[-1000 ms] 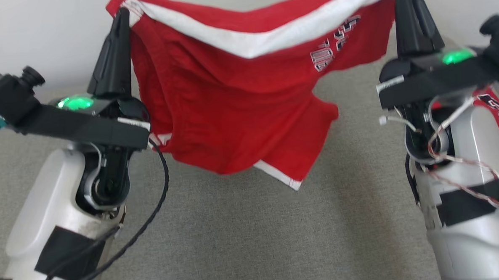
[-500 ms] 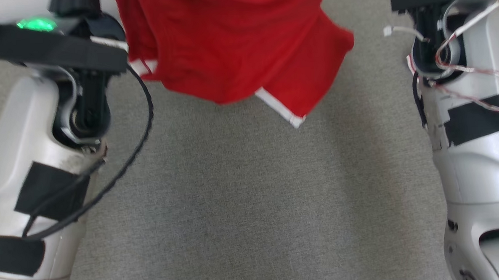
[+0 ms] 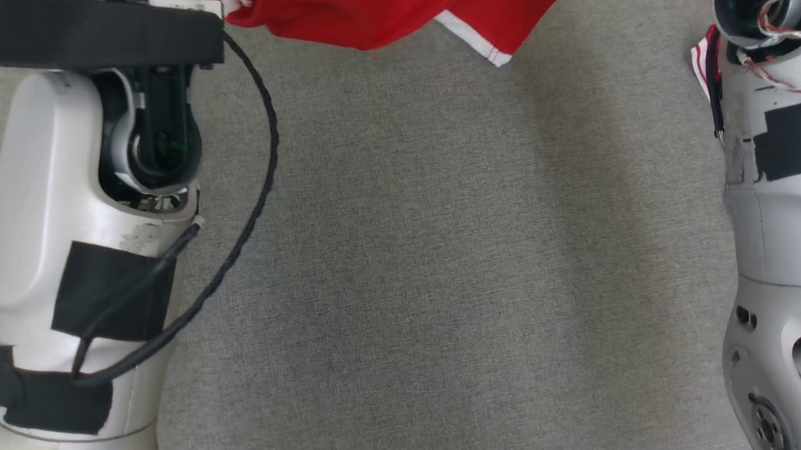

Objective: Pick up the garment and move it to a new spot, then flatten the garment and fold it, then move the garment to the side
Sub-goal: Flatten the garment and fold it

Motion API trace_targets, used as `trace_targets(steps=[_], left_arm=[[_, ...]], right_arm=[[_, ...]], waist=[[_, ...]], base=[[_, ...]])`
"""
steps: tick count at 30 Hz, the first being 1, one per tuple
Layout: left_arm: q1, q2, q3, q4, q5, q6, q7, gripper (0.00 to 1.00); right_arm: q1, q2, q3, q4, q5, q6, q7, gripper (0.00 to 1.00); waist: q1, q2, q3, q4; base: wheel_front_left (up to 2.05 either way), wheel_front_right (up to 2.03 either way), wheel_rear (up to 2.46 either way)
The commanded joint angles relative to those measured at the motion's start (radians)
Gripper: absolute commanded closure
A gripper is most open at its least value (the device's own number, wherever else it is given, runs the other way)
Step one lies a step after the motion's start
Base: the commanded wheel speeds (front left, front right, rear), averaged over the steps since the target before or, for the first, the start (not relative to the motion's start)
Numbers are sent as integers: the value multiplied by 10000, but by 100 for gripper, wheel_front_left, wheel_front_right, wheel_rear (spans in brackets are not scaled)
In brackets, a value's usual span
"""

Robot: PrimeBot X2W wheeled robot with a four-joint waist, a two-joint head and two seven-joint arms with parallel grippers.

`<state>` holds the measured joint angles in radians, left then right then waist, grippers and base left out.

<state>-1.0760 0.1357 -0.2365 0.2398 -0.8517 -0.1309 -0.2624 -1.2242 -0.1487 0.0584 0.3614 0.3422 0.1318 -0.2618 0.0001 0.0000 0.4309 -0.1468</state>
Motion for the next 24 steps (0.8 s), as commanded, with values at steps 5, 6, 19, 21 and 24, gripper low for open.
trace_targets(steps=[5, 6, 19, 21, 24], left_arm=[[521, -9, -218, -197, 25, 15, -26, 100], [609, -1, -226, -210, -42, 15, -26, 100], [2605, 364, -1360, -500, -688, 14, -27, 100], [3015, 318, -1340, -642, -834, 14, -27, 100], [3584, 290, -1354, -757, -950, 14, -27, 100]], right_arm=[[797, -107, 278, -234, -115, -20, -21, 100], [967, -152, 357, -274, -37, -20, -22, 100], [3641, -902, 968, -1143, 1109, -20, 306, 100], [4104, -1009, 895, -1424, 1118, -20, 373, 100], [4795, -1032, 773, -1831, 1108, -20, 557, 100]], waist=[[-1, 0, 173, 108], [-1, 0, 162, 117], [-1, 0, -743, 247], [-1, 0, -917, 265], [-1, 0, -1161, 320]], base=[[0, 0, 0], [0, 0, 0], [0, 0, 0], [0, 0, 0], [0, 0, 0]])
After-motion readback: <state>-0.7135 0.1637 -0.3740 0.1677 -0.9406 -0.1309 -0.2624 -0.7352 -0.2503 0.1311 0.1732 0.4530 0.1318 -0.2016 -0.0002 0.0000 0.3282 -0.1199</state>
